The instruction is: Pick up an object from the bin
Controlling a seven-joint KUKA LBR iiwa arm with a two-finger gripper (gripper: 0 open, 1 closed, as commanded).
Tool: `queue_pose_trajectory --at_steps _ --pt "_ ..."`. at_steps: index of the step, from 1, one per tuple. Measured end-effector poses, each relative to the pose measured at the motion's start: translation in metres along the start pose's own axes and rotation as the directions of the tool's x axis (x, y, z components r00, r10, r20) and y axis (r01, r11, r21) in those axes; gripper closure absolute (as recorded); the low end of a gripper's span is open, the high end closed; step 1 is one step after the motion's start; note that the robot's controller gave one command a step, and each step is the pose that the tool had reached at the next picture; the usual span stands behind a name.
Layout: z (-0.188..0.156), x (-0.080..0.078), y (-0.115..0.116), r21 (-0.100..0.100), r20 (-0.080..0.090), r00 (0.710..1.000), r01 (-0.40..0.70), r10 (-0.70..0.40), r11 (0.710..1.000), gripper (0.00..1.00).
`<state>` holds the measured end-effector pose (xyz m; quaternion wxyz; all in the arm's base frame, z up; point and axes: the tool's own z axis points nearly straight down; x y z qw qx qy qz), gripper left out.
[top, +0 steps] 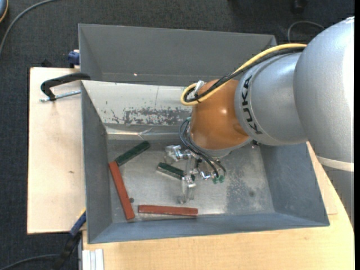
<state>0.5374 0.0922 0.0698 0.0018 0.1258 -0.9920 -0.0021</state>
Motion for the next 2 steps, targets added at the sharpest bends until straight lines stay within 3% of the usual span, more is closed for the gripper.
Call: queue_pose_trajectory --at_steps 1,2 --pt "-0.001 -0.001 -0.005 0.003 0.003 1.000 -0.006 0.006 1.000 1.00" --pt "-0.155 -0.010 -0.001 0.007 0.017 0.990 0.138 -0.139 0.990 1.00"
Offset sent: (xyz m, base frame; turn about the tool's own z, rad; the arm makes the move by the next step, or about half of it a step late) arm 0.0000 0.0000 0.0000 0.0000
